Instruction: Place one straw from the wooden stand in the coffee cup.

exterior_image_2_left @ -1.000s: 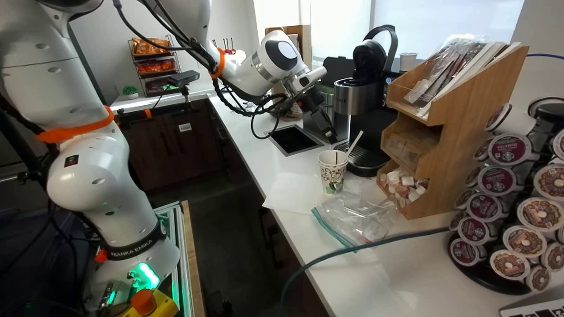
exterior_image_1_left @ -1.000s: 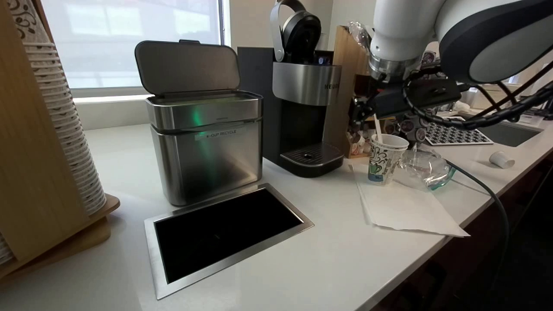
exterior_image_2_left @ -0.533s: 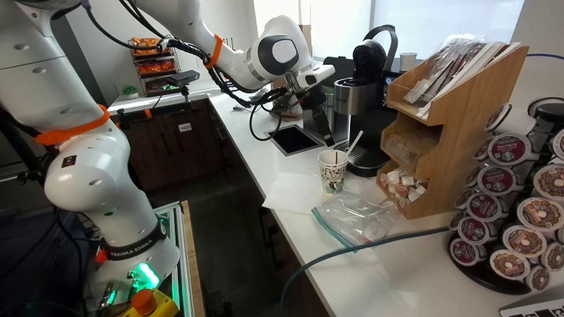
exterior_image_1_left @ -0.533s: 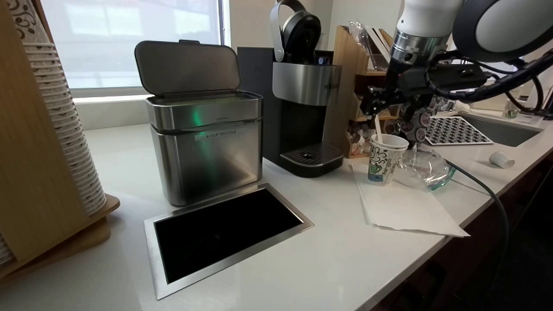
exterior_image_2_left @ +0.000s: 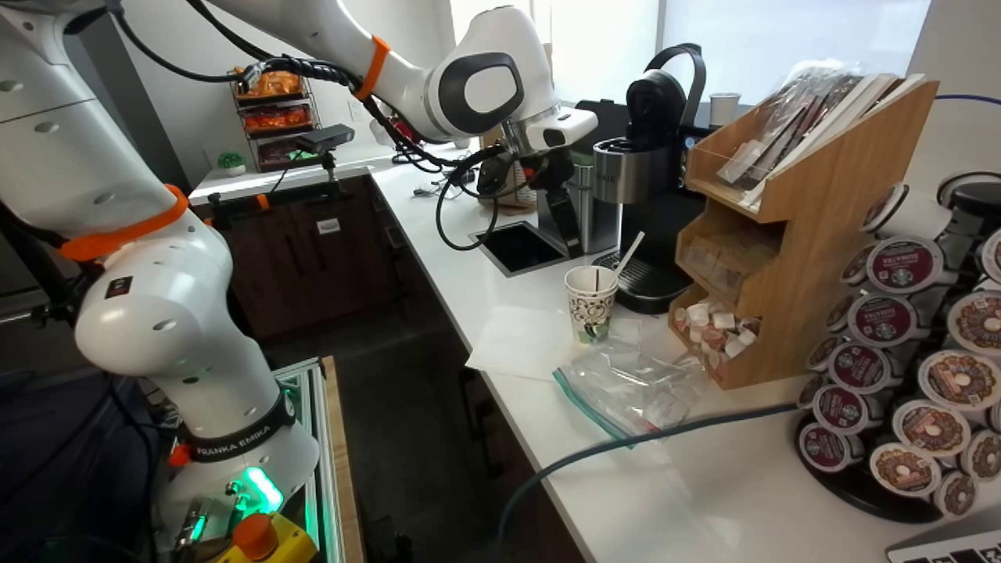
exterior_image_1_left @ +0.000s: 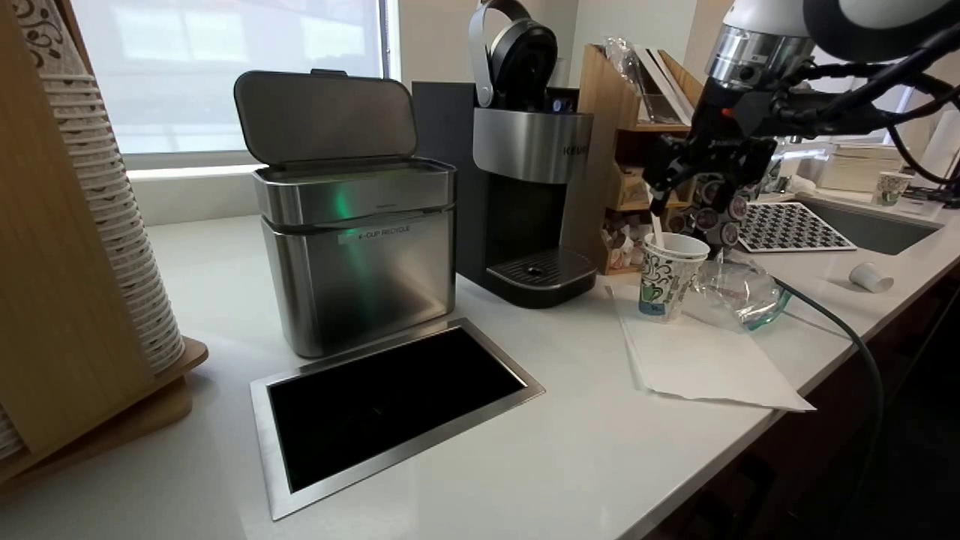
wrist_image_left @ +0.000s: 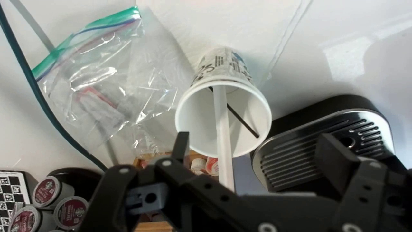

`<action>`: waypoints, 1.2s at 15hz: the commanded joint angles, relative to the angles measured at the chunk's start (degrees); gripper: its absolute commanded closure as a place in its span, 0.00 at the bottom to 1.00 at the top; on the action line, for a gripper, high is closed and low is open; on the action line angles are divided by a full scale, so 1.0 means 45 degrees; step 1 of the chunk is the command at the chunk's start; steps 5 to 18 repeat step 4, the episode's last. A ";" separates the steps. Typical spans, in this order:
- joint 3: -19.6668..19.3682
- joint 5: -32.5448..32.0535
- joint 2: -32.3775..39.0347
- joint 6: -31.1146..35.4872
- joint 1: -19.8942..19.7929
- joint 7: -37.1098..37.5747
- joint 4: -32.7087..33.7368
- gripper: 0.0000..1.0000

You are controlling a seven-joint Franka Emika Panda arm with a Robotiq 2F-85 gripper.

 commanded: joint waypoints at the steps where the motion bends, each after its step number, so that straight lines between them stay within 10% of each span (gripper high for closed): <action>1: 0.0319 0.0249 -0.0053 -0.0123 -0.0372 -0.0262 0.0012 0.00; 18: 0.0317 0.0374 -0.0105 -0.0216 -0.0434 -0.0443 0.0012 0.00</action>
